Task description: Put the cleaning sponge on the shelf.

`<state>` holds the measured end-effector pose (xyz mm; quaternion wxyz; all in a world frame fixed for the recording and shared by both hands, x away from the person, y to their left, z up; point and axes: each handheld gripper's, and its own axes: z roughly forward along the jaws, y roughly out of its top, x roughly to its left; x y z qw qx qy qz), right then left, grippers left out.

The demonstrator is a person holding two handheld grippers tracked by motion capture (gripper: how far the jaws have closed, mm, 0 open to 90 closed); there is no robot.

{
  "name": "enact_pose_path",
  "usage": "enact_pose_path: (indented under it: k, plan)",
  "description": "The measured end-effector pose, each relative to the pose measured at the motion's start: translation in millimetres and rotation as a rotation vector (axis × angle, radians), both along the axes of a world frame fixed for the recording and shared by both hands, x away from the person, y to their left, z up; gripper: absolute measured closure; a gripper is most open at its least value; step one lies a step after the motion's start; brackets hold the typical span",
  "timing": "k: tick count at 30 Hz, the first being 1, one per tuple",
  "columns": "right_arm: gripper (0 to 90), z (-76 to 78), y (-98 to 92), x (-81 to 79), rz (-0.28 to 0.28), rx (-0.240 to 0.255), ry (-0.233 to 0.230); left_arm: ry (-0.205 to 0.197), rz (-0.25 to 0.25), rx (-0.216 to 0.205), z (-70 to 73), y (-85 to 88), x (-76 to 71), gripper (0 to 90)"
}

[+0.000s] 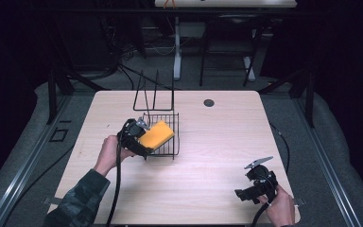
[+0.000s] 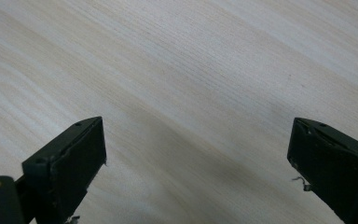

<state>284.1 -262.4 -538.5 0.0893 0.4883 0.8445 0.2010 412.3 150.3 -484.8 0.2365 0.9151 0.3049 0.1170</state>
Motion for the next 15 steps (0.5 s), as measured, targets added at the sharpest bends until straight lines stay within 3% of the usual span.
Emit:
enact_pose_path:
  k: [15]
  plan:
    - [4.0, -0.4, -0.4, 0.3, -0.003, -0.004, 0.007, 0.008, 0.029, -0.004, -11.7, 0.5, 11.7, 27.6]
